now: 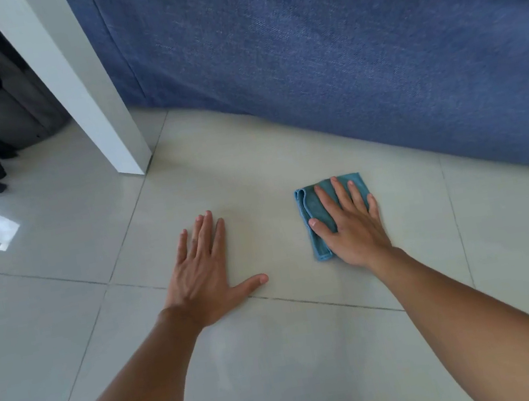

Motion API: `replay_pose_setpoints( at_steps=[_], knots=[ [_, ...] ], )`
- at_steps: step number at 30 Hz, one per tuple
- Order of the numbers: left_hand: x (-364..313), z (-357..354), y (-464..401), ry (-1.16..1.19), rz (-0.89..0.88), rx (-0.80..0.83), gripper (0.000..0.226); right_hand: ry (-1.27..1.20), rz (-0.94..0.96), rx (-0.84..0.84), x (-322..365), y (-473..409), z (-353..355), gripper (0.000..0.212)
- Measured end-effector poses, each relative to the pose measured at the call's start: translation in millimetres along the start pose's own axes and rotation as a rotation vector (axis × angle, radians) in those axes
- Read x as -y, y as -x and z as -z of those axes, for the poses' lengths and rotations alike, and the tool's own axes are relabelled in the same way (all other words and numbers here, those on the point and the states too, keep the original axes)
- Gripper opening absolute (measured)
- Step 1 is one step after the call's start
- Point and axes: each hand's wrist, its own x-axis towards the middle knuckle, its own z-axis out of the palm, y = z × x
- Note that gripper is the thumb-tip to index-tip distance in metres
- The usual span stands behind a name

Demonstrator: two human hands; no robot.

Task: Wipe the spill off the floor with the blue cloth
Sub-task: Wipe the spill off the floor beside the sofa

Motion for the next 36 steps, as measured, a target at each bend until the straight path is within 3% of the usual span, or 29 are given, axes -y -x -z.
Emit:
replay_pose_setpoints(
  at_steps=[7, 12, 19, 24, 30, 36],
  knots=[
    [-9, -10, -5, -0.011, -0.047, -0.004, 0.121, 0.006, -0.110, -0.038, -18, 42, -4, 0.072],
    [-5, -12, -3, -0.014, -0.074, -0.030, 0.120, 0.028, -0.006, -0.076, 18, 72, -25, 0.079],
    [-5, -16, -7, -0.041, -0.088, -0.059, 0.116, 0.001, 0.017, -0.061, 20, 13, -10, 0.079],
    [-5, -15, -7, -0.039, -0.090, -0.059, 0.113, -0.004, -0.134, -0.095, -12, -2, 0, 0.074],
    [-4, -14, -6, -0.040, -0.079, -0.055, 0.113, -0.050, -0.422, -0.130, -55, 43, -6, 0.072],
    [-5, -14, -5, -0.046, -0.074, -0.056, 0.115, -0.066, -0.488, -0.084, -35, 77, -19, 0.080]
  ],
)
